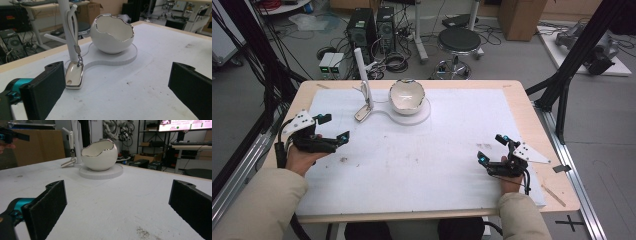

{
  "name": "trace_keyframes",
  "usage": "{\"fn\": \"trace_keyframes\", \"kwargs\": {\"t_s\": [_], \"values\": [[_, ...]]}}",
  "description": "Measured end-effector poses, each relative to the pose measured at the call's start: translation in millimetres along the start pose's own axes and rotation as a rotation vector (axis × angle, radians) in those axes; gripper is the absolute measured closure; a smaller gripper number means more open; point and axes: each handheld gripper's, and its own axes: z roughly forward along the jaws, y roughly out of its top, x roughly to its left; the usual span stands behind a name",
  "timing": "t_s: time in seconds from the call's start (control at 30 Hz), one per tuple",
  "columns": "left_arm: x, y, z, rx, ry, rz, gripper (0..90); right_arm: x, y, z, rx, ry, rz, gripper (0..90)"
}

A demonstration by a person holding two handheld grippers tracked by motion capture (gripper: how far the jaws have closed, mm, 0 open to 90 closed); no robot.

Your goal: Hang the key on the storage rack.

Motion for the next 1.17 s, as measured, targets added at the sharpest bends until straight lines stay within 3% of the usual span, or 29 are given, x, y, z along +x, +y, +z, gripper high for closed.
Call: {"fn": "trace_keyframes", "kwargs": {"t_s": [0.33,0.6,0.83,0.93,1.03,1.17], "values": [[-8.1,-30.8,-26.2,-0.089,0.021,0.017,1.7,-0.1,-0.1,-0.1,-0.001,-0.001,0.002,0.6],[-12.0,-59.2,-33.6,-0.147,0.071,-0.014,1.7,0.2,0.0,0.0,0.002,-0.002,0.001,0.6],[-16.1,-72.9,-34.6,-0.167,0.088,-0.023,1.7,0.0,0.1,0.4,0.001,-0.003,0.001,0.6],[-17.6,-75.8,-37.7,-0.21,0.115,-0.03,1.8,-0.1,0.2,0.4,0.004,-0.001,0.004,0.6],[-21.9,-78.1,-40.4,-0.251,0.139,0.003,1.8,0.3,0.3,0.7,0.012,-0.002,0.015,0.6],[-22.8,-78.2,-40.6,-0.249,0.142,0.011,1.7,0.0,0.3,1.0,0.012,-0.003,0.003,0.6]]}}
